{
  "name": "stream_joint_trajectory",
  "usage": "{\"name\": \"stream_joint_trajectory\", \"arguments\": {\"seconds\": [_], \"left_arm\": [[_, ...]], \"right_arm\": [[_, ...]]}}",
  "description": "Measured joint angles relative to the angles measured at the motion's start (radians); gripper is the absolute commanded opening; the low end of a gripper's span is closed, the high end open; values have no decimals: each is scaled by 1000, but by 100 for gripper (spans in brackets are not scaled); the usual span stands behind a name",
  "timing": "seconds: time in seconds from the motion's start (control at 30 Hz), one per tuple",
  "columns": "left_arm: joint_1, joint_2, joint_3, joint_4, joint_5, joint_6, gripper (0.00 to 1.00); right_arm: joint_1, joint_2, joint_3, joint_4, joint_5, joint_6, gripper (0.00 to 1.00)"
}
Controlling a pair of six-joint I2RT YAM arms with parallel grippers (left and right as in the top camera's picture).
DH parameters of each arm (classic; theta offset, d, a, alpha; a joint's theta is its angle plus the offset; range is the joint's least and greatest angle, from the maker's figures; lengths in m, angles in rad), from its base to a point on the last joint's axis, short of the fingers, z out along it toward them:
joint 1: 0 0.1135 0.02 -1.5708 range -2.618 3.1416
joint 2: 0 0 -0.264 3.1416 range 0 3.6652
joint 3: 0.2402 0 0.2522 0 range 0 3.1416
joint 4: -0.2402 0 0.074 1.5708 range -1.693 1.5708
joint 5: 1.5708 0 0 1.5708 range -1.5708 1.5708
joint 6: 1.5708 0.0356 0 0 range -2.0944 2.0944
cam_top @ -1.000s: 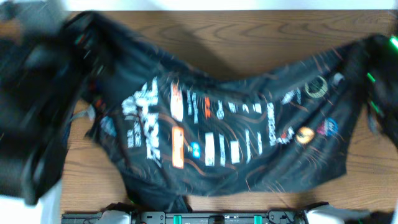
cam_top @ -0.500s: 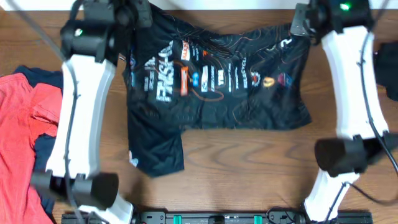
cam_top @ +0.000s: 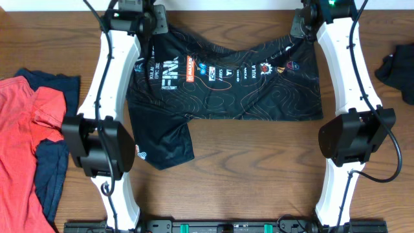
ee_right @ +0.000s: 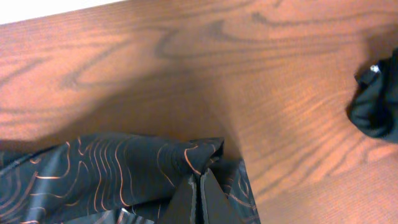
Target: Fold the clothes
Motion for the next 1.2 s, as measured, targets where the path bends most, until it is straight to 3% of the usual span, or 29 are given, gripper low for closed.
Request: {"name": "stream_joint_trajectory", "arguments": {"seconds": [0.23, 0.37, 0.4, 0.43, 0.47, 0.53, 0.57, 0.63, 0.7, 0.83, 0.97, 1.13, 1.2], "left_arm": [[13, 28, 0, 92, 0, 0, 6], [25, 28, 0, 144, -1, 0, 6], [28, 28, 0, 153, -1, 0, 9], [32, 28, 0, 167, -1, 2, 24], [37, 28, 0, 184, -3, 0, 45], [47, 28, 0, 202, -3, 2, 47], [53, 28, 0, 206, -3, 0, 56], [65, 28, 0, 206, -3, 2, 87], [75, 28, 0, 206, -3, 2, 99], [86, 28, 0, 197, -3, 0, 98], [85, 28, 0, 90, -3, 0, 100], [80, 28, 0, -153, 0, 1, 75], [80, 28, 0, -251, 1, 2, 71]], "right_arm": [[-32, 0, 0, 99, -5, -2, 1], [-71, 2, -1, 257, -7, -3, 5], [-77, 2, -1, 290, -8, -5, 22], [-87, 4, -1, 323, -6, -5, 53], [-95, 5, -1, 364, -6, -16, 99], [-106, 6, -1, 410, -5, -30, 99], [-110, 6, -1, 423, -4, -39, 99], [-112, 6, -1, 428, -1, -68, 99], [-112, 6, -1, 411, -2, -82, 99], [-112, 6, -1, 338, -10, -100, 99], [-112, 6, -1, 207, -52, -102, 99], [-111, 6, -1, 27, -120, -96, 99], [-109, 6, -1, -36, -133, -94, 99]]}}
